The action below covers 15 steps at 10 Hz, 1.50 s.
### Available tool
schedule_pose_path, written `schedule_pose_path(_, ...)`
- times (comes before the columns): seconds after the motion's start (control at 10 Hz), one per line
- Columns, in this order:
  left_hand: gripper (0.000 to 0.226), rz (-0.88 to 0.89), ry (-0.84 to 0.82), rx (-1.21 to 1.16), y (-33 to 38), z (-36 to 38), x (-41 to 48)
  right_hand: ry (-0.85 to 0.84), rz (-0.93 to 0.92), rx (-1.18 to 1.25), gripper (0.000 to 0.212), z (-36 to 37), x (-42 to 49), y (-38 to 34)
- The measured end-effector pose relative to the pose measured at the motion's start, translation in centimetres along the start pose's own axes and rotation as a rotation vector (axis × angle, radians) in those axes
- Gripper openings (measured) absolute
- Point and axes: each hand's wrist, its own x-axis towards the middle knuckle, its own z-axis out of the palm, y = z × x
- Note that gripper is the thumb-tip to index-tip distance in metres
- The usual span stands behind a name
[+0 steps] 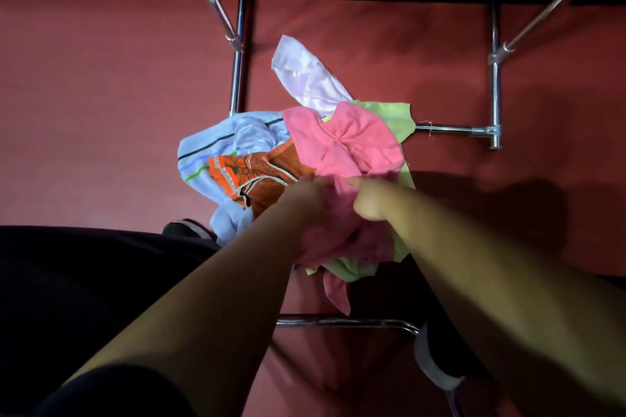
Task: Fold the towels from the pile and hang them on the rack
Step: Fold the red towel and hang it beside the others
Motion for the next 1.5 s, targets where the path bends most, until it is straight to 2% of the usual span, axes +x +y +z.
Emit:
schedule_pose_path(0.1, 0.066, -0.066, 0.121, -0.222, 0.9, -0.2, 0.4, -0.017, 0.080, 0.037, 0.085, 0.3, 1.0, 0.3)
schedule_pose_path(0.2, 0.041, -0.118, 0.238, -0.435, 1.5, -0.6, 1.1, 0.005, 0.198, 0.170, 0.077, 0.2, 1.8, 0.4)
schedule_pose_path(0.3, 0.039, -0.175, 0.125, -0.594, 2.0, -1.3, 1.4, 0.029, 0.238, 0.256, 0.052, -0.7, 1.4, 0.5)
schedule_pose_path(0.4, 0.048, -0.139, -0.001, -0.845, 2.6, -1.9, 0.5, 0.040, 0.219, 0.445, 0.050, -0.8, 1.5, 0.8)
schedule_pose_path(0.5, 0.021, -0.005, -0.092, -0.972, 3.8, -2.5, -0.8, -0.049, 0.258, 0.980, 0.065, -1.3, 1.1, 0.5)
schedule_pose_path(0.6, 0.024, 0.137, -0.154, -0.938, 4.7, -3.2, -1.9, -0.067, 0.202, 1.183, 0.065, -3.1, 0.8, -0.1)
schedule_pose_path(0.7, 0.031, 0.183, -0.241, -0.854, 5.3, -4.3, -3.2, -0.009, 0.093, 1.255, 0.042, -4.3, -0.1, -0.4)
schedule_pose_path(0.8, 0.026, 0.173, -0.316, -0.851, 5.5, -5.6, -4.4, 0.068, -0.058, 1.297, 0.061, -5.5, -1.0, 0.3)
schedule_pose_path(0.9, 0.038, 0.166, -0.407, -0.973, 5.7, -7.3, -6.2, 0.226, 0.039, 1.233, 0.043, -6.8, -3.4, 0.7)
schedule_pose_path(1.0, 0.028, 0.120, -0.191, -0.991, 6.7, -9.8, -8.6, 0.263, -0.019, 1.184, 0.021, -8.8, -7.3, -0.8)
schedule_pose_path(1.1, 0.017, 0.112, 0.099, -0.868, 7.4, -12.7, -10.7, 0.301, -0.017, 0.999, 0.030, -10.8, -10.7, -2.9)
schedule_pose_path(1.2, 0.047, 0.185, 0.300, -0.614, 7.5, -15.0, -13.1, 0.348, -0.170, 1.073, 0.022, -12.8, -14.8, -4.0)
schedule_pose_path(1.3, 0.078, 0.310, 0.405, -0.415, 7.6, -16.5, -15.0, 0.198, -0.327, 1.131, 0.027, -14.0, -19.2, -4.5)
schedule_pose_path(1.4, 0.060, 0.350, 0.510, -0.385, 8.1, -18.2, -18.2, 0.009, -0.463, 1.092, 0.027, -15.8, -24.7, -5.2)
schedule_pose_path(1.5, 0.030, 0.361, 0.530, -0.380, 8.7, -20.2, -21.3, -0.006, -0.538, 1.040, 0.029, -17.7, -29.4, -5.0)
